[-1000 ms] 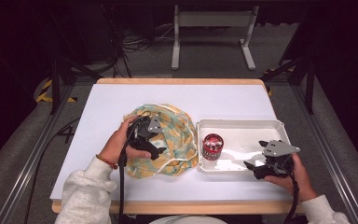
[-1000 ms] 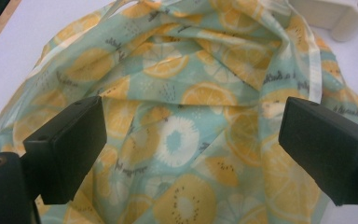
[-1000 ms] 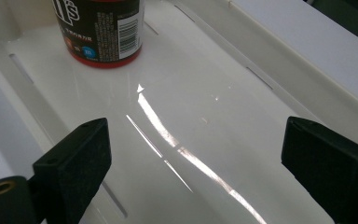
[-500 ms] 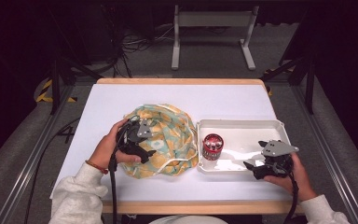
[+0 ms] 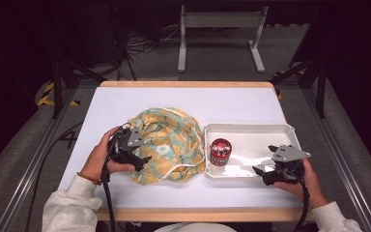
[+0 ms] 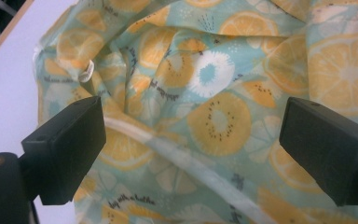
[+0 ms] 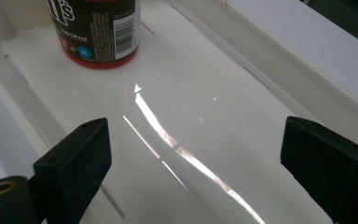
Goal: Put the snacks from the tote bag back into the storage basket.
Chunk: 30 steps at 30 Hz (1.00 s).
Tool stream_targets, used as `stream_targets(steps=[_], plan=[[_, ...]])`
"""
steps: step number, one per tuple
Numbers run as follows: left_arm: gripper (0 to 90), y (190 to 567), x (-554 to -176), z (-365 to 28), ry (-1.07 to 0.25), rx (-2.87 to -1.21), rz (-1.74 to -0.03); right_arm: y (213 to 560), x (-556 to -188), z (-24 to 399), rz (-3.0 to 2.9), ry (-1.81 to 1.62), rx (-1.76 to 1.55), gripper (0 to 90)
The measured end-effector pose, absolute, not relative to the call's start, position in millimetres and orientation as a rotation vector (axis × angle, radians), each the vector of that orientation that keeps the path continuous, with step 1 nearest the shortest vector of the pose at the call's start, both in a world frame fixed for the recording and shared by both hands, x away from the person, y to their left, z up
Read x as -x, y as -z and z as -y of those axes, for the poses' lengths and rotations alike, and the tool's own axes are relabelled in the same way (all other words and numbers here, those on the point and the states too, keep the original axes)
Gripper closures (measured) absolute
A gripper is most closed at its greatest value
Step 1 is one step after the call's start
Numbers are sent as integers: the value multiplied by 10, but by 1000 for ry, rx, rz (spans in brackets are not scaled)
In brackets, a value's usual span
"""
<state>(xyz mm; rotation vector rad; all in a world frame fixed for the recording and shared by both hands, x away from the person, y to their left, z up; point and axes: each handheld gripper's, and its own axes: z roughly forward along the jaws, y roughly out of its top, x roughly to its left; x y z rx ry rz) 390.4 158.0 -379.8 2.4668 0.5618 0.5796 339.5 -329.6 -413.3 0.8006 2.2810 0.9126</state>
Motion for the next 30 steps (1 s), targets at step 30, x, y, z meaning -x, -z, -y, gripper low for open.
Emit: stream_targets(steps=[30], plan=[[73, 4143, -3506, -2279, -584, -2263, -768, 4054, -3473, 3213, -2264, -965, -746, 101]])
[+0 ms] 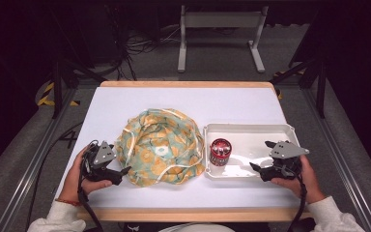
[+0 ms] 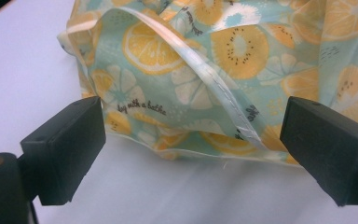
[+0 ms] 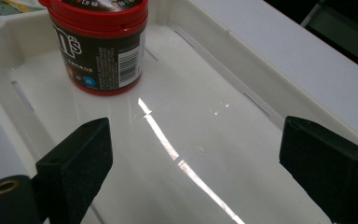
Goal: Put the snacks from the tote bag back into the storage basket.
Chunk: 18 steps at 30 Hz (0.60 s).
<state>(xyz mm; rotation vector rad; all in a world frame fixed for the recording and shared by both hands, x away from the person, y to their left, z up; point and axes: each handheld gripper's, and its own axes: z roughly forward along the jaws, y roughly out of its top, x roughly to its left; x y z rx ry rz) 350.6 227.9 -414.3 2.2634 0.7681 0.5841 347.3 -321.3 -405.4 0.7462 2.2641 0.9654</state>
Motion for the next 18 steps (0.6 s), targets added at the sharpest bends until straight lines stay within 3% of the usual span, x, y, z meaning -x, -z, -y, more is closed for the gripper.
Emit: stream_targets(steps=[8, 18], plan=[[52, 4111, -3370, -2369, -572, -2045, -796, 4059, -3487, 3202, -2272, -969, -738, 100], [45, 4255, -3289, -2525, -537, -2008, -834, 4064, -3483, 3193, -2286, -978, -729, 99]])
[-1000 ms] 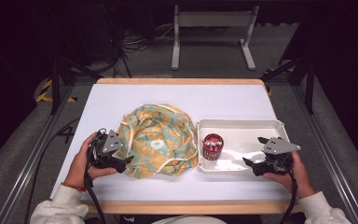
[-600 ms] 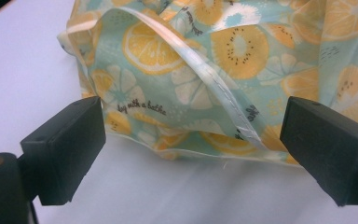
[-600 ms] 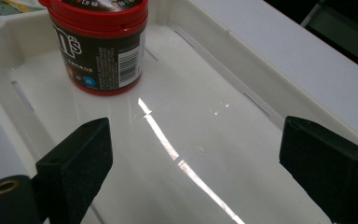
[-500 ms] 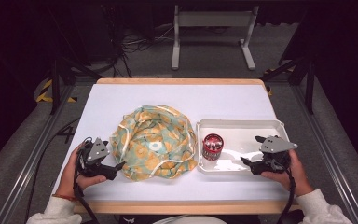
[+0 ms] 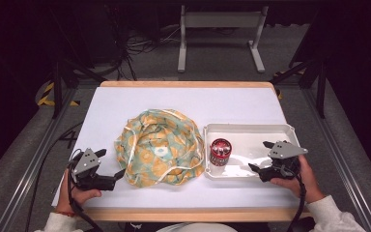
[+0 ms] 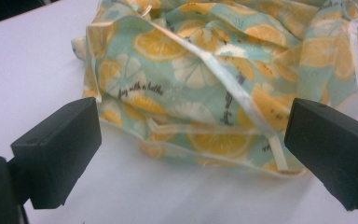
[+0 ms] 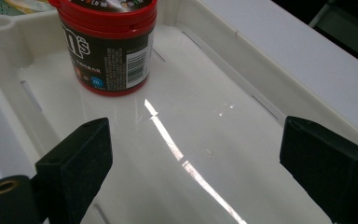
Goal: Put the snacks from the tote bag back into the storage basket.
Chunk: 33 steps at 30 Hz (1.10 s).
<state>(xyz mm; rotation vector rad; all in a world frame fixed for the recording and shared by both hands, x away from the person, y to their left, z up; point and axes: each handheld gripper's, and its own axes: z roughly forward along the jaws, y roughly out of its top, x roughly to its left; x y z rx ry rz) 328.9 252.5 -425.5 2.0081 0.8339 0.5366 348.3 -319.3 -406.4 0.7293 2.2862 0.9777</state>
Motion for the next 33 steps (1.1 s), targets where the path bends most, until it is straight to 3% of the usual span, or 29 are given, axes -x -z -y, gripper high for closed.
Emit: stream_targets(steps=[11, 33], plan=[[38, 4410, -3269, -2717, -537, -1971, -944, 4041, -3467, 3187, -2283, -1002, -705, 100], [70, 4381, -3278, -2620, -556, -1958, -931, 4063, -3449, 3134, -2280, -986, -719, 100]])
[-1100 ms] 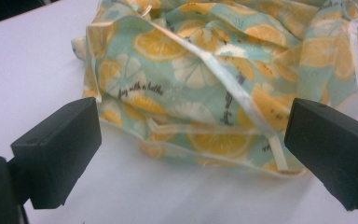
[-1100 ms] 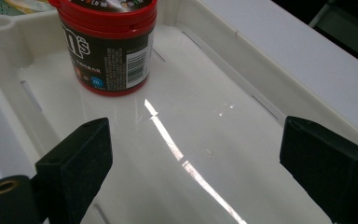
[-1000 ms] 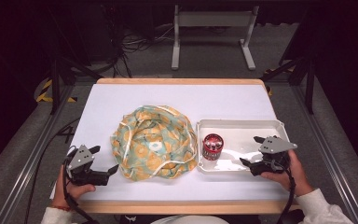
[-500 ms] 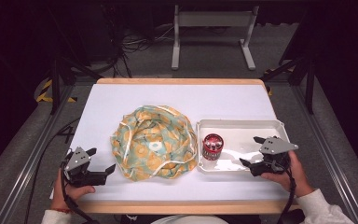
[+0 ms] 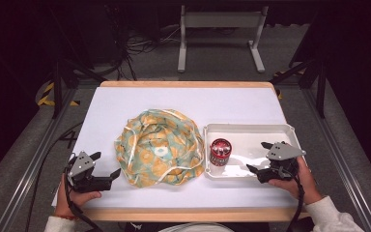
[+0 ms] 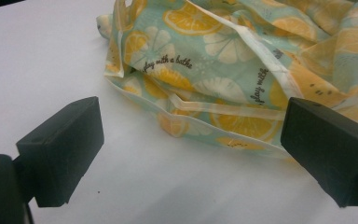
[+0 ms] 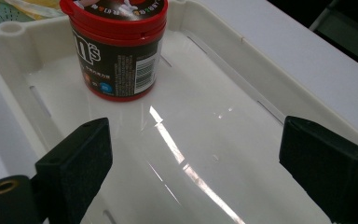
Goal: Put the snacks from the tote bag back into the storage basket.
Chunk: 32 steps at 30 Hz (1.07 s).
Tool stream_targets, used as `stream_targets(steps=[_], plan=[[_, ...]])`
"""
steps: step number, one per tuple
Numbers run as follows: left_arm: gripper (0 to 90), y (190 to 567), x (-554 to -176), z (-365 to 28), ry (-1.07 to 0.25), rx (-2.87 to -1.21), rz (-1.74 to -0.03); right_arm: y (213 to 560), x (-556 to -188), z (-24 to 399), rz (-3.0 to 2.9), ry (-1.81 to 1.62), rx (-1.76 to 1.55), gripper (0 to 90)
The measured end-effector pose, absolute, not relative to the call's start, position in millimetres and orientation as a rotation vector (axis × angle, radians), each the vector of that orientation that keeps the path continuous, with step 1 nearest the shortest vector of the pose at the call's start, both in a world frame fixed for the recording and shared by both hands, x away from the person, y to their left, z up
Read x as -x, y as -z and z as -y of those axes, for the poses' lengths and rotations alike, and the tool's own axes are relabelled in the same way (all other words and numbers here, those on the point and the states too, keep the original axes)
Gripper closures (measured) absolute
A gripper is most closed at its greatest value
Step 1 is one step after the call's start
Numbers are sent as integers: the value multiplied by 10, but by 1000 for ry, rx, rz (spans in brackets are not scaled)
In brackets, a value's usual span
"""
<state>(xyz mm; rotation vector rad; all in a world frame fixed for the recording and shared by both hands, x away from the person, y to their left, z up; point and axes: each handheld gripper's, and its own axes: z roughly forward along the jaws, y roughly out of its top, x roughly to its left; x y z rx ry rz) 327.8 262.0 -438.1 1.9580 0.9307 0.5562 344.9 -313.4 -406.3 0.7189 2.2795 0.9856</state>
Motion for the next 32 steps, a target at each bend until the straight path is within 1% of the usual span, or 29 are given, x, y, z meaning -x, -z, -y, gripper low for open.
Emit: stream_targets(steps=[3, 13, 24, 32], plan=[[88, 4381, -3281, -2610, -557, -1965, -940, 4062, -3452, 3147, -2271, -990, -720, 101], [86, 4385, -3264, -2597, -525, -1958, -950, 4064, -3466, 3128, -2287, -1024, -707, 102], [94, 4360, -3278, -2545, -550, -2003, -964, 4062, -3452, 3132, -2289, -1051, -696, 102], [92, 4364, -3302, -2527, -539, -2005, -966, 4066, -3451, 3159, -2285, -1070, -709, 102]])
